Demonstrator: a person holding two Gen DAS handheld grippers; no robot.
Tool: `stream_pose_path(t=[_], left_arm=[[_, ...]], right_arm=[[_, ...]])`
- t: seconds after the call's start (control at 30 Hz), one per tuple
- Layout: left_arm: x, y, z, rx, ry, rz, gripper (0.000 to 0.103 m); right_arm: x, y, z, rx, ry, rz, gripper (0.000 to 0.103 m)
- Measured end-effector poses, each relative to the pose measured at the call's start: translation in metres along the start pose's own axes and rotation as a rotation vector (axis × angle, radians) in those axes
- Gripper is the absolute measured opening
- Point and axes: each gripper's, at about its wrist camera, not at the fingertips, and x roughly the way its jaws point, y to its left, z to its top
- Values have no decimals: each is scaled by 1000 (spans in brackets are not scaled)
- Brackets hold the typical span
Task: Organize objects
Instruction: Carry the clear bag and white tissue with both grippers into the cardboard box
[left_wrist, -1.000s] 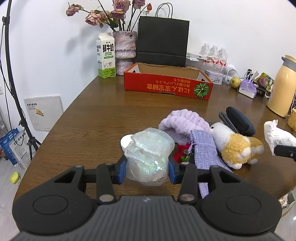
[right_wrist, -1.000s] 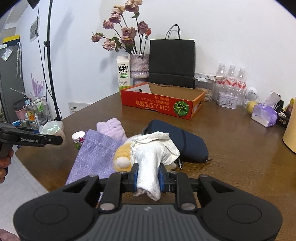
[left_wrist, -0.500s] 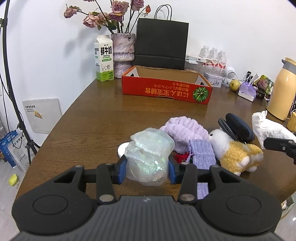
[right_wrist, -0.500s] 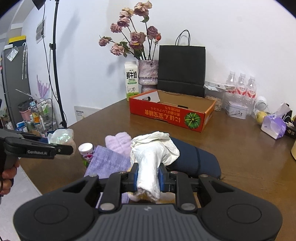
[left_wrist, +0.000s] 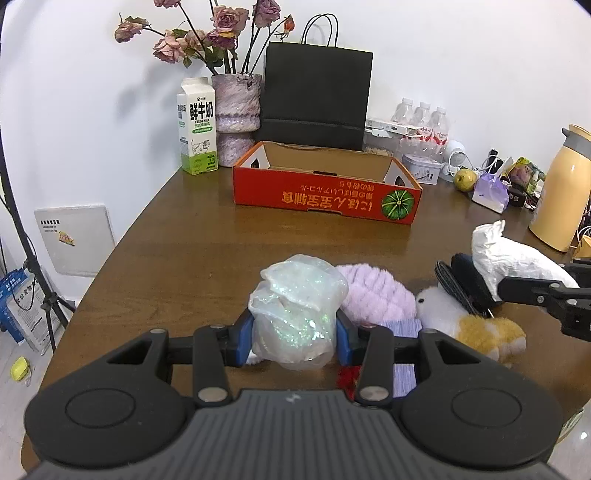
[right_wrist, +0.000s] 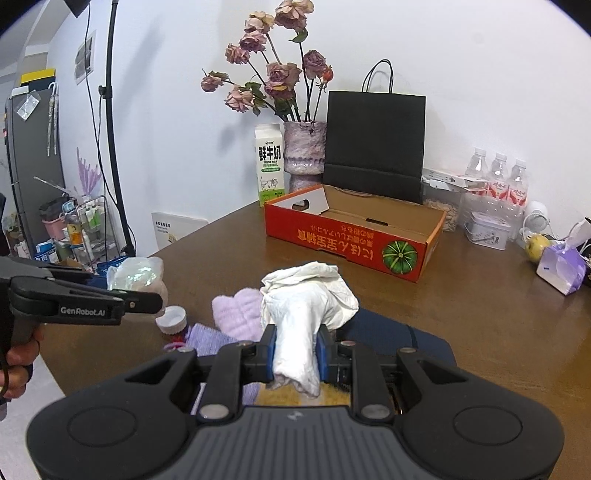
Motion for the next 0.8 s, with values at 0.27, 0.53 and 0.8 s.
stream_pose_path(t=[0.27, 0.53, 0.8], left_arm=[[14, 2, 24, 3, -2, 0, 44], [31, 5, 51, -6, -9, 0, 44], [55, 6, 78, -16, -6, -6, 44]], right_arm=[[23, -2, 20, 2, 8, 15, 20], [48, -9, 43, 6, 18, 28, 20], [75, -20, 66, 17, 18, 41, 20]])
